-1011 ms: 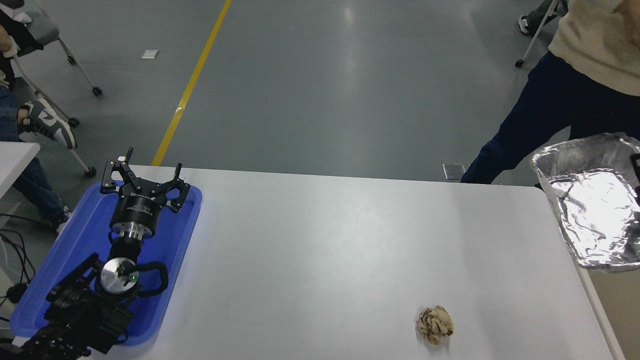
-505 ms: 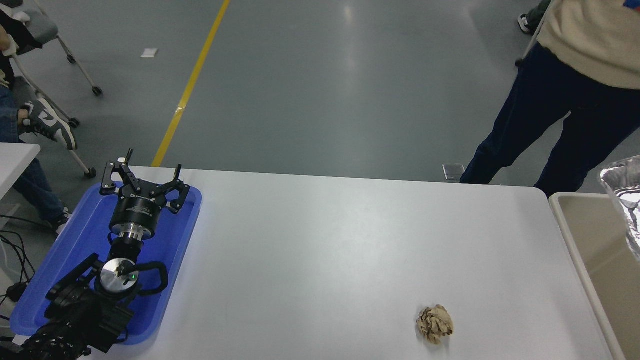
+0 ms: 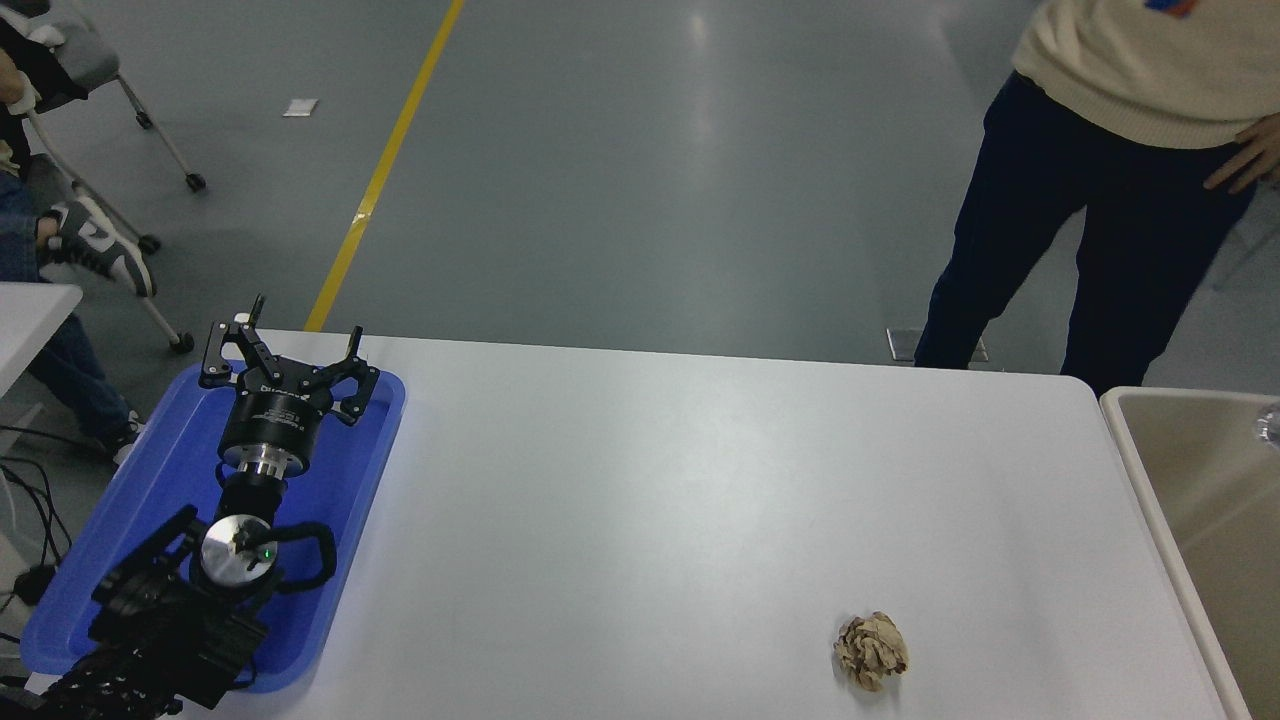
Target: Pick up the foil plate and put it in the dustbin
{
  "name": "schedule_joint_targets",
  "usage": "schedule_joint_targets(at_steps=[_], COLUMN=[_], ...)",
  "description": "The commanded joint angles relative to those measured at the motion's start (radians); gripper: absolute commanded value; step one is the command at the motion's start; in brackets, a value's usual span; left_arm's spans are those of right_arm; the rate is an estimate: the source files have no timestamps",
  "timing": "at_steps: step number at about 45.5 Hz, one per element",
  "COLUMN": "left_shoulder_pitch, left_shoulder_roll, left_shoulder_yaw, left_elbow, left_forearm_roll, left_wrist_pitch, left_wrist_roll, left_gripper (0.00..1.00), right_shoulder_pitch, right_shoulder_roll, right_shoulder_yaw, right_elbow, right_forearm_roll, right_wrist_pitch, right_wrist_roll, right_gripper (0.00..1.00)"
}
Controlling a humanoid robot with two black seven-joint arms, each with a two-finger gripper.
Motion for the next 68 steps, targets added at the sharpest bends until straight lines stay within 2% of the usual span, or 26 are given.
schedule_joint_targets(at_steps=[1,14,32,33,34,35,36,39,51,57,63,68], left_shoulder_pitch=[0.0,0.0,0.0,0.0,0.0,0.0,0.0,0.0,0.0,0.0,0.0,0.0], left_shoulder_roll=[-0.001,0.0,-0.001,-0.001,-0.001,-0.001,-0.001,-0.001,-0.001,-0.001,-0.001,-0.001], left_shoulder_yaw=[0.0,0.0,0.0,0.0,0.0,0.0,0.0,0.0,0.0,0.0,0.0,0.0], left_elbow=[0.0,0.0,0.0,0.0,0.0,0.0,0.0,0.0,0.0,0.0,0.0,0.0], left_forearm_roll=[0.0,0.0,0.0,0.0,0.0,0.0,0.0,0.0,0.0,0.0,0.0,0.0], left_wrist_pitch=[0.0,0.0,0.001,0.001,0.001,0.0,0.001,0.001,0.001,0.001,0.001,0.001], left_wrist_roll=[-0.001,-0.001,-0.001,-0.001,-0.001,-0.001,-0.001,-0.001,-0.001,-0.001,-0.001,-0.001], left_gripper=[1.0,1.0,1.0,1.0,1.0,1.0,1.0,1.0,1.0,1.0,1.0,1.0], right_shoulder_pitch=[-0.227,-0.356,-0.39,-0.39,-0.39,-0.39,-0.39,-0.391,-0.39,-0.374,-0.348,-0.264], right_shoulder_roll=[0.081,0.166,0.201,0.2,0.201,0.201,0.201,0.203,0.203,0.218,0.226,0.226], right_shoulder_yaw=[0.004,0.01,0.026,0.026,0.026,0.027,0.029,0.033,0.041,0.043,0.027,0.038], right_elbow=[-0.178,-0.24,-0.238,-0.238,-0.238,-0.238,-0.238,-0.238,-0.238,-0.233,-0.236,-0.18], right_forearm_roll=[0.078,0.23,0.294,0.294,0.294,0.296,0.3,0.32,0.342,0.405,0.417,0.422], right_wrist_pitch=[-0.121,-0.172,-0.218,-0.218,-0.218,-0.219,-0.219,-0.216,-0.216,-0.209,-0.201,-0.163], right_wrist_roll=[0.0,-0.019,-0.092,-0.095,-0.097,-0.097,-0.098,-0.1,-0.102,-0.091,-0.057,-0.051], right_gripper=[0.0,0.0,0.0,0.02,0.22,0.52,0.74,1.0,1.0,1.0,1.0,1.0])
